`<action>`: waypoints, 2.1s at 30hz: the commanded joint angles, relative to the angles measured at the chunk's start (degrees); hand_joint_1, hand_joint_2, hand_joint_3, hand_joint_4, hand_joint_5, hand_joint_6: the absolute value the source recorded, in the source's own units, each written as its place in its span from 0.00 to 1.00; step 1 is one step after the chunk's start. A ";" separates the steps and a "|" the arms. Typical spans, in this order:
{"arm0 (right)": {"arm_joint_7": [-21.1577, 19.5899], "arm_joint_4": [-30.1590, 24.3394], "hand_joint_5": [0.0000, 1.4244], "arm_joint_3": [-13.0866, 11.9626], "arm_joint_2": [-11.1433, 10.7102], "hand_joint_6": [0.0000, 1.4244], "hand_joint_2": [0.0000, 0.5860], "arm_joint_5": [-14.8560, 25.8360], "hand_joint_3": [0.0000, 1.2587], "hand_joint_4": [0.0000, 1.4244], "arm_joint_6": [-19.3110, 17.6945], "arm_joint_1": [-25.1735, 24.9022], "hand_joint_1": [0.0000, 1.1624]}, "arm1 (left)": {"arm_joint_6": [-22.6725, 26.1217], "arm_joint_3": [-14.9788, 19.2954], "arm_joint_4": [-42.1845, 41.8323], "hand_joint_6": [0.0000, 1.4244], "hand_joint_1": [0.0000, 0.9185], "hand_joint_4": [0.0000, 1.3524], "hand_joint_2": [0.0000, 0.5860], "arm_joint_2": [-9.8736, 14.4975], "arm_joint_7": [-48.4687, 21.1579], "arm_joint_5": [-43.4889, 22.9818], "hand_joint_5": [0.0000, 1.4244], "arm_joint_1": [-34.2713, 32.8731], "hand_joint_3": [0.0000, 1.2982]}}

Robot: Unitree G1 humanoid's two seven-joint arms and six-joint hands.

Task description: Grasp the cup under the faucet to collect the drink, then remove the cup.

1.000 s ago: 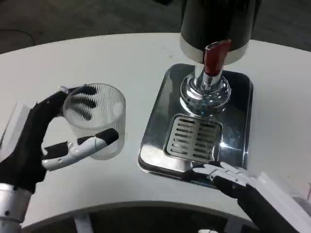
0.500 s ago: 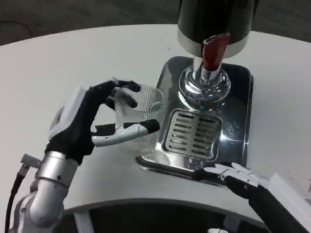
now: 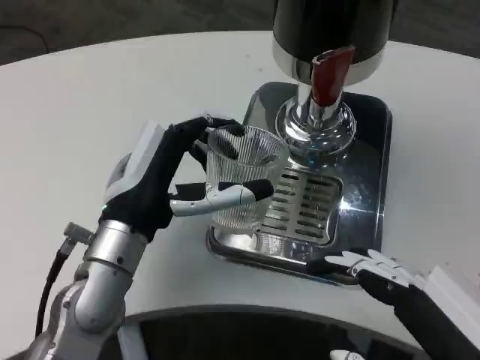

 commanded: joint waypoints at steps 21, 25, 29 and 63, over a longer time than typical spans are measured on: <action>-1.54 0.49 0.05 -1.65 0.43 0.02 0.79 1.97 0.21 0.10 -0.60 0.10 0.47 | -2.52 -4.67 10.70 0.35 0.62 0.66 0.25 -2.49 11.81 4.73 0.65 -8.60 0.61; -1.65 0.69 0.05 -2.05 0.42 0.02 0.79 2.34 0.21 0.10 -0.59 -0.06 0.47 | -2.53 -5.24 11.20 0.35 0.62 0.66 0.25 -3.15 12.37 5.15 0.65 -9.53 0.61; -1.84 0.88 0.05 -2.27 0.51 0.02 0.79 2.58 0.21 0.10 -0.68 0.05 0.47 | -2.47 -5.84 11.68 0.35 0.62 0.65 0.25 -3.71 12.77 5.56 0.65 -10.49 0.61; -3.41 1.43 0.05 -3.11 0.43 0.02 0.79 3.90 0.21 0.10 -1.59 1.64 0.47 | -2.83 -10.27 20.56 0.34 0.62 0.65 0.25 -6.36 14.13 7.20 0.65 -18.76 0.61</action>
